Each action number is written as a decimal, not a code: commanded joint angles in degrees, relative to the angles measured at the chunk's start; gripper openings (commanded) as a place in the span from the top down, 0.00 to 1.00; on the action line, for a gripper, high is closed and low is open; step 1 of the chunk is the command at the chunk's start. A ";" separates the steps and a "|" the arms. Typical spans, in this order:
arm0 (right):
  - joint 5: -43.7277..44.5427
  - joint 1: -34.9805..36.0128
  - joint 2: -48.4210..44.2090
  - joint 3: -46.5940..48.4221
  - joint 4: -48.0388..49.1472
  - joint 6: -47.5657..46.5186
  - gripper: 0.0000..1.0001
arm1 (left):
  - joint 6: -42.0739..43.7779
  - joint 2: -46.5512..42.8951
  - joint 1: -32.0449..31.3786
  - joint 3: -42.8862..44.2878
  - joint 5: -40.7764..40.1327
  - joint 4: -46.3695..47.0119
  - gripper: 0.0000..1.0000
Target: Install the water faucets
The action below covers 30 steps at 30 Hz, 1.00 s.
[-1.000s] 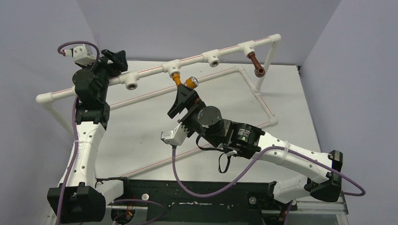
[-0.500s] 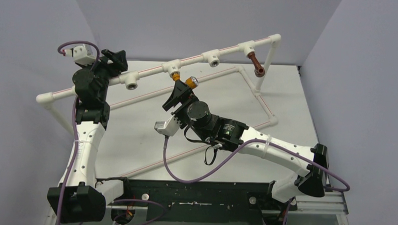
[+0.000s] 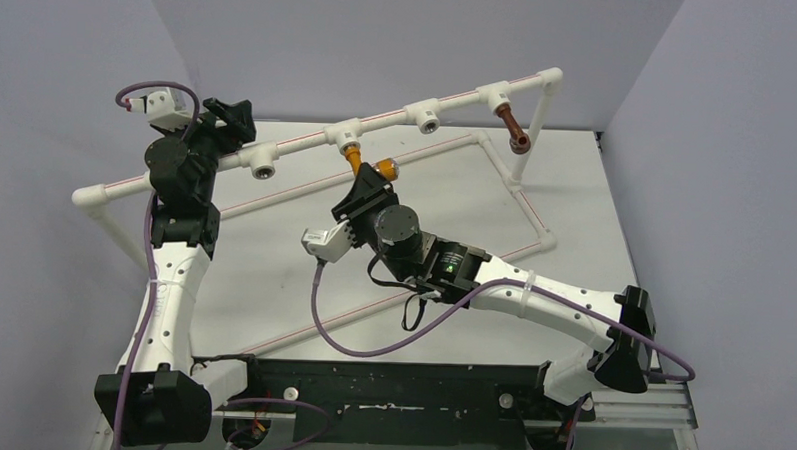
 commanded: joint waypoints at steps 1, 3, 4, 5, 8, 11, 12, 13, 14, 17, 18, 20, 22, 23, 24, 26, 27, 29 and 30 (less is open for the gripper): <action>2.50 0.09 0.27 0.05 7.47 12.82 1.00 | 0.74 6.13 -0.49 -7.45 4.33 -25.23 0.24; 1.32 0.20 0.18 0.18 8.39 20.36 1.00 | 0.74 6.07 -0.46 -7.47 4.33 -25.18 0.24; 1.25 0.25 0.25 0.18 9.29 23.54 1.00 | 0.69 6.07 -0.40 -7.45 4.34 -25.20 0.24; 1.42 0.30 0.27 0.12 10.33 26.59 1.00 | 0.73 6.07 -0.40 -7.46 4.41 -25.19 0.24; 2.20 0.27 -0.01 -1.20 14.69 35.58 1.00 | 0.73 6.03 -0.39 -7.43 4.33 -25.21 0.24; 2.76 -0.31 -0.92 -2.59 18.74 45.77 1.00 | 0.65 6.09 -0.46 -7.49 4.41 -25.18 0.24; 2.73 -0.62 -1.22 -3.01 19.74 50.38 1.00 | 0.65 6.14 -0.45 -7.43 4.48 -25.18 0.24; 2.53 -1.07 -1.59 -3.61 20.71 55.12 1.00 | 0.65 6.11 -0.44 -7.46 4.50 -25.16 0.24; 2.58 -1.57 -2.00 -4.33 21.84 59.94 1.00 | 0.58 6.08 -0.42 -7.47 4.55 -25.12 0.24; 2.39 -3.59 -3.00 -6.52 24.40 75.68 1.00 | 0.56 6.10 -0.39 -7.50 4.58 -25.14 0.24; 2.26 -4.35 -3.47 -7.29 25.24 80.56 1.00 | 0.56 6.11 -0.45 -7.45 4.57 -25.12 0.24; 1.79 -5.66 -4.29 -8.63 26.70 91.14 1.00 | 0.54 6.07 -0.44 -7.56 4.53 -25.11 0.24; 1.84 -6.62 -4.91 -10.50 28.41 100.74 1.00 | 0.58 6.15 -0.47 -7.52 4.63 -25.09 0.24; 2.03 -6.85 -5.20 -11.36 29.38 104.20 1.00 | 0.55 6.16 -0.46 -7.48 4.72 -25.09 0.24; 2.36 -6.99 -5.40 -12.12 30.25 107.33 1.00 | 0.56 6.16 -0.47 -7.50 4.62 -25.16 0.24; 2.91 -7.13 -5.69 -13.32 31.68 113.97 1.00 | 0.56 6.14 -0.45 -7.44 4.59 -25.12 0.24; 3.05 -7.17 -5.69 -13.81 32.27 117.00 1.00 | 0.56 6.08 -0.52 -7.43 4.59 -25.09 0.24; 3.31 -7.32 -5.56 -14.46 33.10 122.95 1.00 | 0.56 6.08 -0.49 -7.47 4.61 -25.17 0.24; 3.46 -7.39 -5.34 -14.60 33.49 126.07 1.00 | 0.56 6.12 -0.50 -7.45 4.59 -25.15 0.24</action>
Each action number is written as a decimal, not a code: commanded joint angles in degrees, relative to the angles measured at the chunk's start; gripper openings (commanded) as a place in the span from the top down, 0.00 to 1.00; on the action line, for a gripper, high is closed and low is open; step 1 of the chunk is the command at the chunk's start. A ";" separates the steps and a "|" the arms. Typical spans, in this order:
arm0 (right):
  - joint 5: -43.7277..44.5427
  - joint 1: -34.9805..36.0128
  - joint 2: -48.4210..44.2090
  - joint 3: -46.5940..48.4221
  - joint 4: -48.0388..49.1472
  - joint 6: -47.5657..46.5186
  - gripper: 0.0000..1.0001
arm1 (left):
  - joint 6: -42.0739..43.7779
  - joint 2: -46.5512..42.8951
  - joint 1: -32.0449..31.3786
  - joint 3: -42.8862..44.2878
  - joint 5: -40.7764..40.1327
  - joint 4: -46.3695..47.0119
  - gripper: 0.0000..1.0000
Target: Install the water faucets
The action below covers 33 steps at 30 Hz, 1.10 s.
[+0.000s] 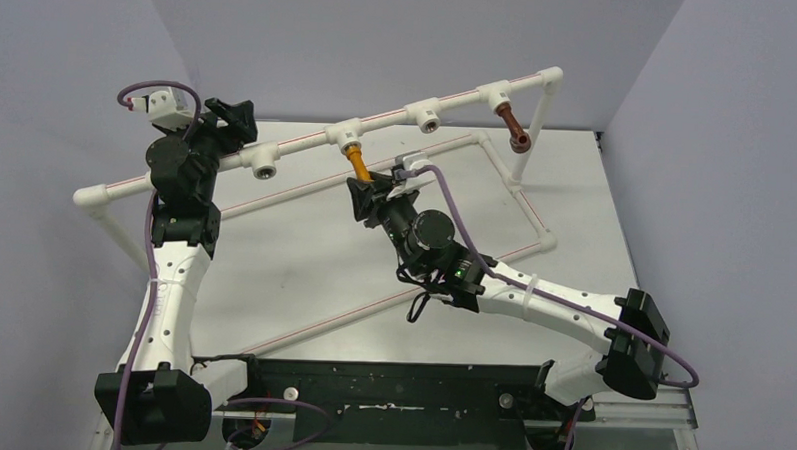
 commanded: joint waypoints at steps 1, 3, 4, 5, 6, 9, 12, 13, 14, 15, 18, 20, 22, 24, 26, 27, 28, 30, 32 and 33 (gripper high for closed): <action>3.90 -2.61 -1.99 -1.85 5.51 30.04 1.00 | 0.62 5.88 -0.41 -7.53 4.00 -25.13 0.24; 4.07 -2.76 -2.03 -2.48 6.56 36.29 1.00 | 0.62 5.85 -0.40 -7.57 4.07 -25.07 0.24; 4.12 -2.82 -2.07 -2.62 6.64 39.37 1.00 | 0.62 5.79 -0.41 -7.60 3.99 -25.12 0.24; 3.82 -2.95 -2.20 -2.85 6.71 42.75 1.00 | 0.62 5.79 -0.42 -7.59 3.94 -25.12 0.24; 3.49 -3.21 -2.38 -3.19 6.77 45.86 1.00 | 0.62 5.79 -0.36 -7.66 3.90 -25.04 0.24; 2.49 -3.48 -3.13 -4.60 6.47 54.92 1.00 | 0.63 5.80 -0.33 -7.51 3.96 -25.14 0.24; 1.55 -3.48 -3.72 -5.46 6.67 61.39 1.00 | 0.62 5.66 -0.35 -7.68 3.98 -25.03 0.24; 1.45 -3.48 -3.88 -5.54 6.60 62.30 1.00 | 0.56 5.61 -0.45 -7.73 4.06 -24.98 0.24; 1.29 -3.34 -4.09 -5.47 6.66 62.94 1.00 | 0.54 5.61 -0.46 -7.69 4.13 -24.99 0.24; 1.16 -3.11 -4.24 -5.47 6.89 63.25 1.00 | 0.54 5.61 -0.43 -7.71 4.20 -24.88 0.24; 1.09 -2.39 -4.21 -4.38 5.60 62.89 1.00 | 0.49 5.74 -0.39 -7.69 4.46 -24.86 0.24; 1.05 -2.17 -3.97 -3.93 4.47 62.41 1.00 | 0.49 5.70 -0.37 -7.72 4.51 -24.85 0.24; 0.72 -2.08 -3.86 -3.60 3.72 61.55 0.93 | 0.36 5.61 -0.40 -7.79 4.66 -24.75 0.24; 0.43 -2.01 -3.81 -3.56 2.67 61.53 0.77 | 0.23 5.52 -0.35 -7.84 4.90 -24.59 0.24; 0.33 -2.03 -4.00 -3.64 1.22 60.94 0.57 | 0.15 5.65 -0.32 -7.79 5.12 -24.51 0.24; 0.45 -2.01 -4.27 -3.80 0.45 60.86 0.49 | 0.10 5.62 -0.34 -7.81 5.24 -24.54 0.24; 0.51 -2.04 -4.62 -4.21 0.60 60.43 0.42 | 0.16 5.53 -0.32 -7.85 5.36 -24.50 0.24; 0.23 -2.01 -5.32 -5.18 0.73 58.62 0.36 | 0.05 5.37 -0.41 -7.89 5.39 -24.41 0.24; -0.12 -1.99 -6.29 -5.59 0.34 56.95 0.30 | -0.05 5.42 -0.40 -7.87 5.51 -24.37 0.24; -0.23 -1.92 -6.82 -5.89 0.01 56.21 0.28 | -0.14 5.54 -0.41 -7.96 5.83 -24.26 0.24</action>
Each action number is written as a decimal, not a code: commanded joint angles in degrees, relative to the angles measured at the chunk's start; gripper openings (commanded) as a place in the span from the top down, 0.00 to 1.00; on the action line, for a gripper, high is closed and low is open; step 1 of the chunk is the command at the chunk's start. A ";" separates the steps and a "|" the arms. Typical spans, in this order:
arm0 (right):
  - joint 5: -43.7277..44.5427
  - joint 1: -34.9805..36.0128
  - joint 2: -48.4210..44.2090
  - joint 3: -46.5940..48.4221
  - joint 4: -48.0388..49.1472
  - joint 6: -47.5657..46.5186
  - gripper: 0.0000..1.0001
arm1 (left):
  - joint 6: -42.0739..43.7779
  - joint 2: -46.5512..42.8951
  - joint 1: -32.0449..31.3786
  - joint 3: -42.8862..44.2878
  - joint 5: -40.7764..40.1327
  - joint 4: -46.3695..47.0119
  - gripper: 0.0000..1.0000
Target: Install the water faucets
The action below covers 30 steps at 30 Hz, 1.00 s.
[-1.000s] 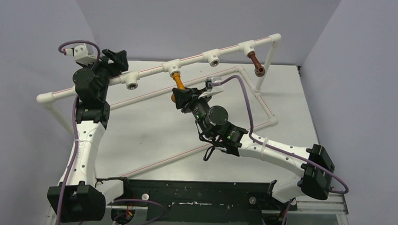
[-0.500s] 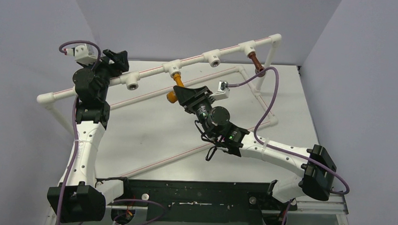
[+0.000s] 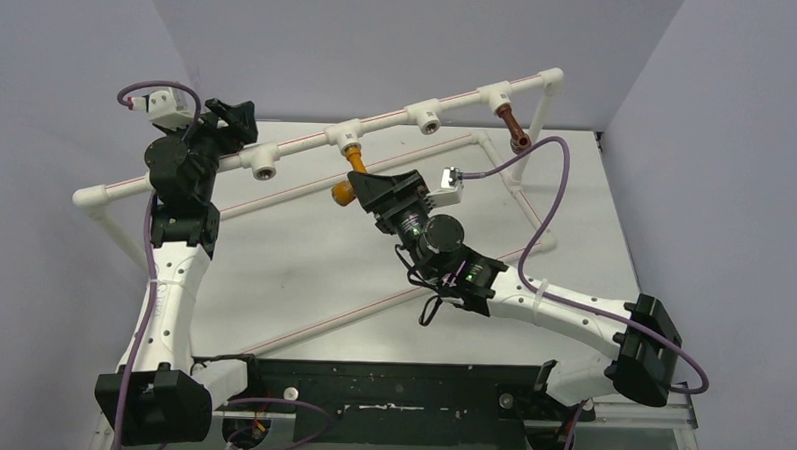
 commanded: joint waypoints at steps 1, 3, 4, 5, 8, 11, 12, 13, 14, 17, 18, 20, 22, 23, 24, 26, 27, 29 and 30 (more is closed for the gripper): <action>-0.31 0.02 -4.75 -0.90 0.57 -2.01 0.26 | -0.25 5.70 -0.67 -8.01 4.62 -24.15 0.24; -0.23 -0.04 -6.45 -1.79 0.18 -3.67 0.22 | -0.30 5.88 -0.74 -7.96 4.62 -24.13 0.24; -0.23 0.03 -7.29 -2.04 -0.12 -4.58 0.21 | -0.30 5.89 -0.80 -7.95 4.53 -24.12 0.24; -0.23 0.02 -8.19 -2.20 -0.90 -5.41 0.20 | -0.25 5.90 -0.78 -7.93 4.52 -24.17 0.24; -0.02 -0.20 -11.37 -2.88 -3.68 -7.66 0.19 | -0.13 5.81 -0.79 -7.88 4.27 -24.21 0.24; 0.21 -0.22 -13.97 -2.48 -7.57 -11.99 0.19 | 0.13 5.68 -0.77 -7.85 3.67 -24.54 0.24; 0.10 -0.36 -14.61 -1.81 -9.10 -13.82 0.19 | 0.22 5.68 -0.78 -7.85 3.43 -24.62 0.24; -0.29 -0.48 -15.12 -1.11 -10.70 -15.98 0.19 | 0.35 5.61 -0.76 -7.81 3.27 -24.72 0.24; -0.64 -0.82 -15.55 -0.30 -12.27 -18.05 0.18 | 0.40 5.60 -0.75 -7.70 3.13 -24.74 0.24; -1.60 -1.39 -16.96 1.12 -14.46 -25.06 0.18 | 0.49 5.63 -0.76 -7.61 2.91 -24.83 0.24; -2.28 -1.63 -17.41 1.58 -15.12 -28.86 0.18 | 0.57 5.65 -0.70 -7.62 2.84 -24.83 0.24; -3.72 -1.82 -17.85 2.89 -16.52 -34.84 0.18 | 0.67 5.74 -0.68 -7.64 2.72 -25.02 0.24; -5.90 -1.94 -18.40 3.94 -16.98 -41.64 0.17 | 0.67 5.72 -0.76 -7.52 2.67 -25.08 0.24; -6.96 -1.97 -18.74 4.37 -17.17 -44.82 0.17 | 0.67 5.76 -0.77 -7.65 2.69 -25.03 0.24; -7.81 -1.97 -19.01 4.76 -17.36 -48.15 0.17 | 0.67 5.80 -0.78 -7.63 2.82 -24.97 0.24; -9.51 -1.97 -19.50 5.59 -18.06 -54.26 0.17 | 0.67 6.02 -0.78 -7.48 2.93 -25.05 0.24; -10.58 -1.94 -19.64 6.23 -18.57 -57.51 0.17 | 0.76 6.07 -0.71 -7.35 2.73 -25.20 0.24; -13.18 -1.97 -19.54 8.11 -20.30 -64.37 0.17 | 0.91 5.98 -0.51 -7.33 2.30 -25.44 0.24; -14.31 -1.97 -19.25 9.48 -21.64 -67.56 0.16 | 0.86 5.79 -0.42 -7.39 2.29 -25.41 0.24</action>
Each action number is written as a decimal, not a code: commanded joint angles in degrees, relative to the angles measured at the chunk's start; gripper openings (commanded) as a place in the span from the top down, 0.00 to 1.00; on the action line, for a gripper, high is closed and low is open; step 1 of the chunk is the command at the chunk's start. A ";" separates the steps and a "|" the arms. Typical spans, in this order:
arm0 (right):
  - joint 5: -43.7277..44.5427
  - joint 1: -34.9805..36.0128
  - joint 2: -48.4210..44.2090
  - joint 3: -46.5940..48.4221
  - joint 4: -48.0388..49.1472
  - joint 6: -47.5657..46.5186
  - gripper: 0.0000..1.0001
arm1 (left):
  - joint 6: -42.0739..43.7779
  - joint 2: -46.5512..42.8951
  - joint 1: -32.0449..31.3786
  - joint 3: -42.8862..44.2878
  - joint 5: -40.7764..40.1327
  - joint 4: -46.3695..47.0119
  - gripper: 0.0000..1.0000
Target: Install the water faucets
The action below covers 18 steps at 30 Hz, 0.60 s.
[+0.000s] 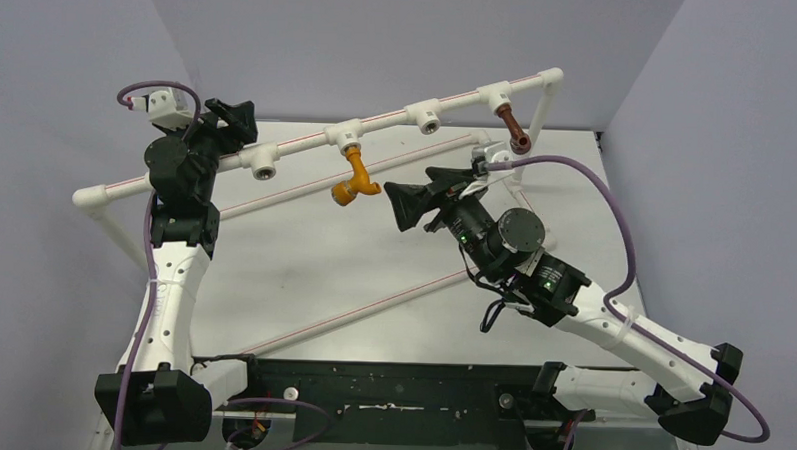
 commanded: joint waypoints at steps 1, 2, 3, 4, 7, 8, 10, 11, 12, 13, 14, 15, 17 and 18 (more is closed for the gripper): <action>-7.08 -0.14 -0.79 7.08 -3.99 -21.64 0.16 | 0.82 5.64 -0.41 -7.47 2.54 -25.13 0.24; -8.02 -0.14 -0.32 8.59 -6.23 -25.04 0.16 | 0.73 5.66 -0.41 -7.58 2.72 -24.99 0.24; -9.01 -0.14 0.11 9.98 -7.82 -28.30 0.16 | 0.73 5.76 -0.41 -7.54 2.81 -25.04 0.24; -9.95 -0.14 0.63 11.11 -9.67 -31.69 0.16 | 0.73 5.86 -0.41 -7.39 2.82 -25.16 0.24; -13.43 -0.13 1.99 14.62 -14.02 -42.04 0.15 | 0.73 5.88 -0.41 -7.47 2.84 -25.15 0.24; -15.04 -0.10 2.51 15.72 -15.54 -45.09 0.14 | 0.73 5.88 -0.45 -7.48 2.83 -25.14 0.24; -17.92 0.01 3.44 17.12 -18.13 -51.35 0.13 | 0.73 5.96 -0.41 -7.48 2.79 -25.14 0.24; -19.77 0.00 3.93 17.83 -19.71 -56.30 0.12 | 0.73 5.96 -0.42 -7.53 2.79 -25.14 0.24; -20.86 0.08 4.56 18.55 -21.20 -59.51 0.12 | 0.75 5.97 -0.44 -7.52 2.82 -25.07 0.24; -21.46 0.14 5.13 19.39 -22.56 -62.23 0.12 | 0.74 6.04 -0.49 -7.58 2.82 -25.06 0.24; -21.85 0.29 5.75 20.09 -23.90 -64.88 0.12 | 0.73 6.17 -0.48 -7.55 2.82 -25.05 0.24; -22.07 0.60 6.21 20.62 -24.72 -66.97 0.12 | 0.73 6.28 -0.48 -7.52 2.87 -25.17 0.24; -22.83 0.99 6.89 21.27 -26.01 -71.67 0.11 | 0.73 6.40 -0.54 -7.46 2.87 -25.14 0.24; -22.46 1.63 7.28 21.85 -27.16 -74.27 0.11 | 0.73 6.32 -0.50 -7.46 2.83 -25.14 0.24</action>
